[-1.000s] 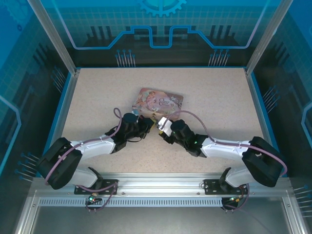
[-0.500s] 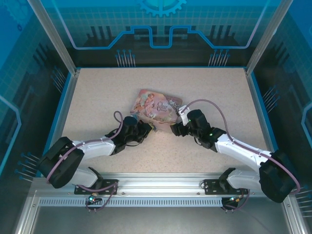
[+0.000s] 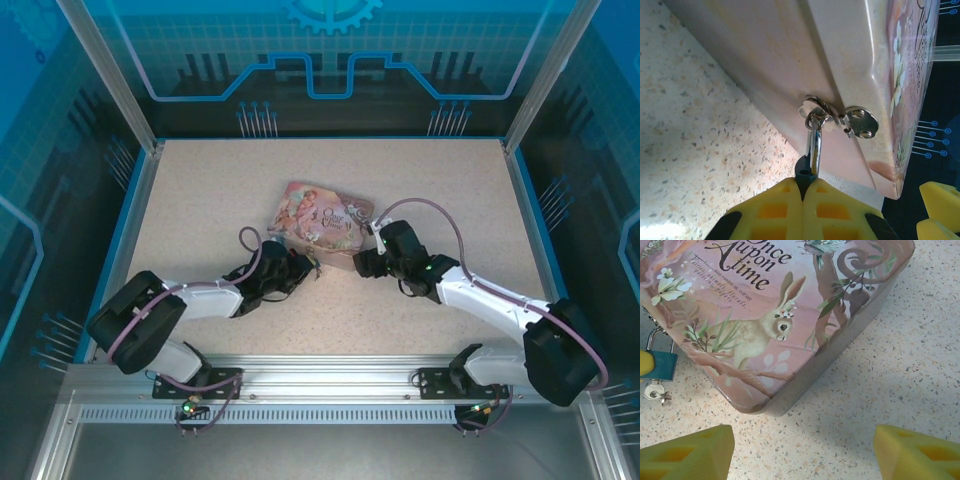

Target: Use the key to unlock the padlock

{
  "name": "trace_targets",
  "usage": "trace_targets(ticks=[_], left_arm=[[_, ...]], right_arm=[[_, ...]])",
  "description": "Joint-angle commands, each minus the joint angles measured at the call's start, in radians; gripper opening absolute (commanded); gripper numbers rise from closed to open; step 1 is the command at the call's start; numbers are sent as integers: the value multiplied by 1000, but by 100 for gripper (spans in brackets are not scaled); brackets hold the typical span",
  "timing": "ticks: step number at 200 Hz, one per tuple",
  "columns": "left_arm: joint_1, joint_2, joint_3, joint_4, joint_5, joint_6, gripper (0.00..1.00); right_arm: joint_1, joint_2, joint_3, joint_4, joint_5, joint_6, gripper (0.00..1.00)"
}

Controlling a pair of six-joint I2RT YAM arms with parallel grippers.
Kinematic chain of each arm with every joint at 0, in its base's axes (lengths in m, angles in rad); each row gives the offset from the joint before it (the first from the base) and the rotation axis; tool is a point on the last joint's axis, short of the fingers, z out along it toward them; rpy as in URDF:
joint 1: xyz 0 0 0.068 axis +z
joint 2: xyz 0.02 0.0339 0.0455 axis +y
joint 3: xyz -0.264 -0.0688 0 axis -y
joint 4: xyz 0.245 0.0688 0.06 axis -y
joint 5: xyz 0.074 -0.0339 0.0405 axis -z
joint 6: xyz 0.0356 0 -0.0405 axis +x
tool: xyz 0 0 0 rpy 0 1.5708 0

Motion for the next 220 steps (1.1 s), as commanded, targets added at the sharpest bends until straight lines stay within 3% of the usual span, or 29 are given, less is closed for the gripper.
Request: trace_targets(ticks=[1,22,42,61,89,140,155,169,198,220], left_arm=[[-2,53,23,-108,-58,46,0],[-18,61,75,-198,-106,97,3],[-48,61,153,-347,-191,164,22],[-70,64,196,-412,-241,203,26],[-84,54,204,-374,-231,218,30],[-78,-190,223,-509,-273,310,50],[-37,-278,251,-598,-268,363,63],[35,-344,269,-654,-232,395,77],[247,-368,317,-690,-84,484,98],[405,-259,379,-656,120,534,99]], right_arm=[[-11,17,27,-30,25,19,74],[-10,17,25,-31,36,17,74],[-11,16,26,-39,56,11,75],[-12,8,25,-45,72,1,75],[-17,0,22,-57,85,-8,75],[-35,-3,37,-47,-3,-17,82],[-55,-7,44,-46,-32,19,87],[-102,-13,37,-11,-145,91,93],[-203,27,47,47,-363,242,100],[-246,90,85,46,-430,287,100]])
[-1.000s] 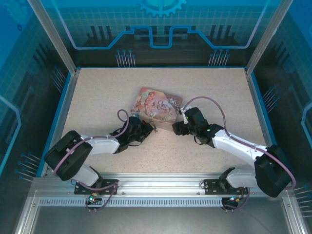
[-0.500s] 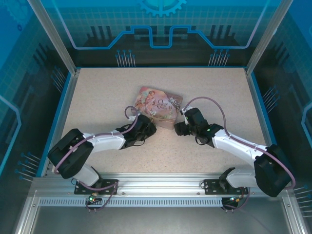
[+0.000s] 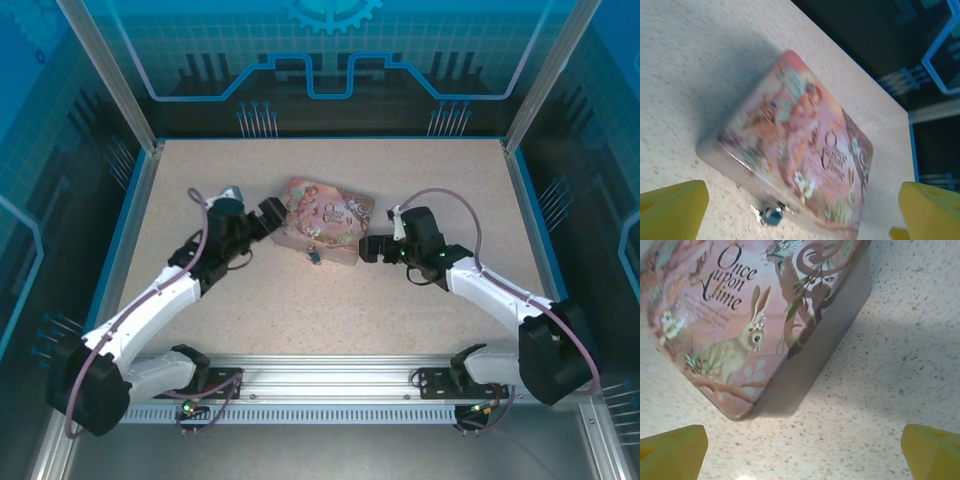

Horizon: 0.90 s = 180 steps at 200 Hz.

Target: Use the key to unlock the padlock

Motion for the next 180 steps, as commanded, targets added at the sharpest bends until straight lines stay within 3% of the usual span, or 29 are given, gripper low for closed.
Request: trace_targets(ticks=[1,16,34,80,100,143,180], left_arm=[[129,104,59,-34,239,100,99],[189,213,103,15,345,126,99],[209,344,171,36,389,176,99],[203,557,293,119,468,193,99],[192,612,324,121,507,195,97],[132,566,262,138,499,188,90],[84,429,147,150,467,156,85]], right_arm=[[-43,66,57,34,-168,111,100],[-66,116,83,43,-197,130,100],[-79,187,133,40,-206,129,100],[-109,323,254,48,-246,126,100],[-125,391,306,43,-327,110,100],[-134,506,447,-31,-413,45,100],[-129,557,528,-42,-463,-13,97]])
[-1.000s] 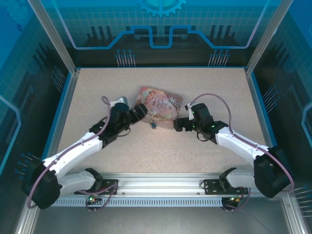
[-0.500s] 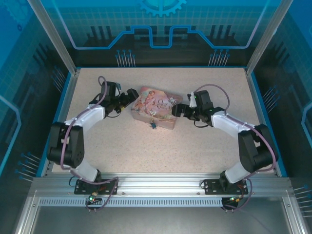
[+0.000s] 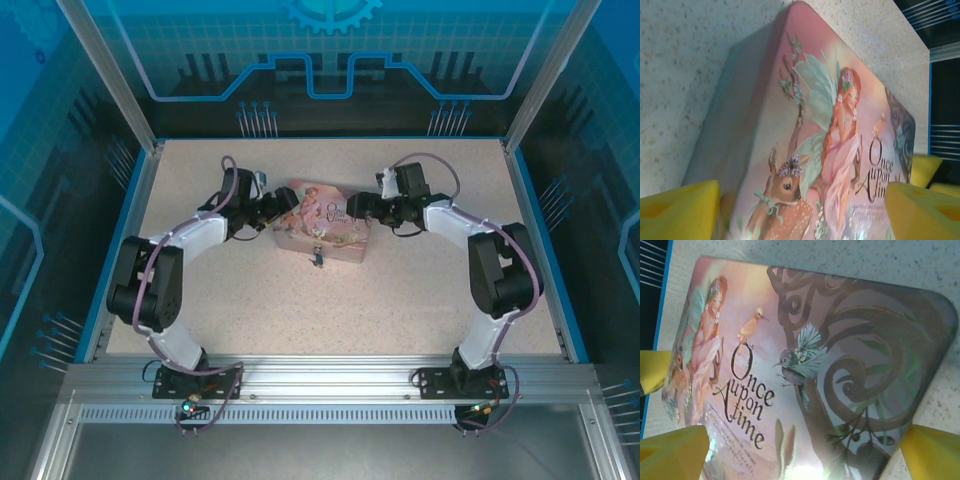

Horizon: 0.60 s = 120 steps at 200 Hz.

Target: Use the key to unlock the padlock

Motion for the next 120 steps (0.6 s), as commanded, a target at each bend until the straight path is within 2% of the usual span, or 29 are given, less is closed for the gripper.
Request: trace_targets(ticks=[1,26,52,70,104,120], left_arm=[[-54,-121,-64,20,18,-7,85],[-96,-215,-131,5,-30,-31,85],[-97,-283,-151,-43,-108,-18,88],[-95,-320,-119,-116,-165,21,90],[-86,-389,-79,-179,-208,64,90],[-88,-414,-73,-168,-191,73,89]], right_arm=[[9,34,71,-22,-102,-64,97],[12,60,108,-38,-61,-104,98],[-16,29,120,-70,120,-162,100],[-62,-11,125,-83,201,-184,100],[-150,-163,56,-104,272,-217,100],[-162,-285,-50,-85,230,-221,99]])
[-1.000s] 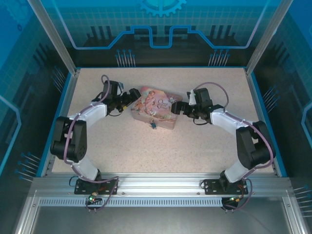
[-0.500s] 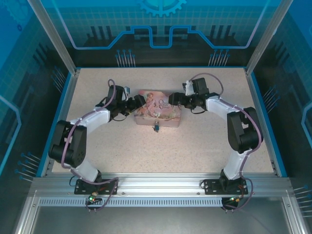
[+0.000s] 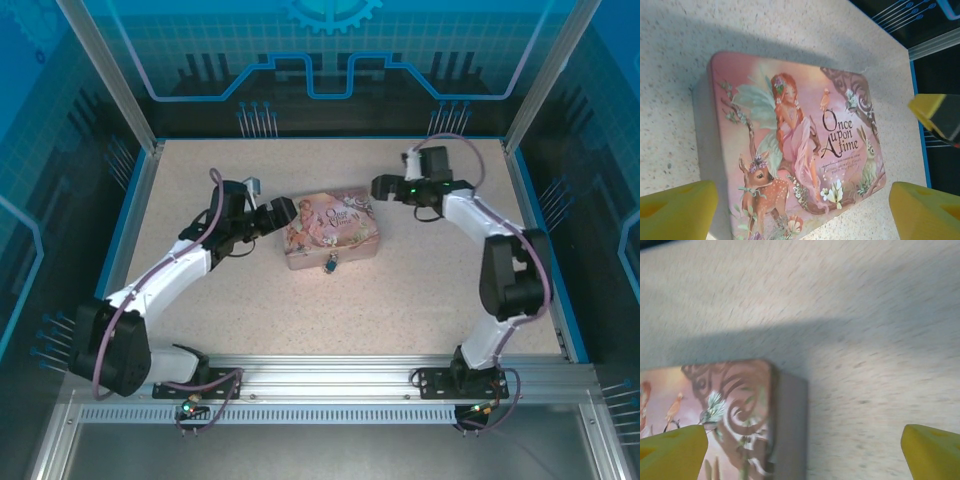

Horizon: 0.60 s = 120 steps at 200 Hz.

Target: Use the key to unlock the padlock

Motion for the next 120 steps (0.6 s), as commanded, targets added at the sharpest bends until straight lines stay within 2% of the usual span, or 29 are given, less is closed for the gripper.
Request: trace_targets(ticks=[1,31,44,60,86,120], left_arm=[[6,-56,40,-37,-23,49,89],[1,-54,55,-1,28,45,87],[-4,-34,65,34,64,39,87],[-8,10,92,62,109,30,86],[-30,90,123,113,159,22,85],[-48,181,134,194,184,-1,84]], right_arm=[[-25,-194,-115,-5,7,-38,99],[21,-440,-448,202,-173,101,84],[72,-513,-595,322,-188,197,81],[158,-570,-746,475,-135,302,76],[277,-557,-897,693,-39,406,69],[404,-395,-937,907,1,427,63]])
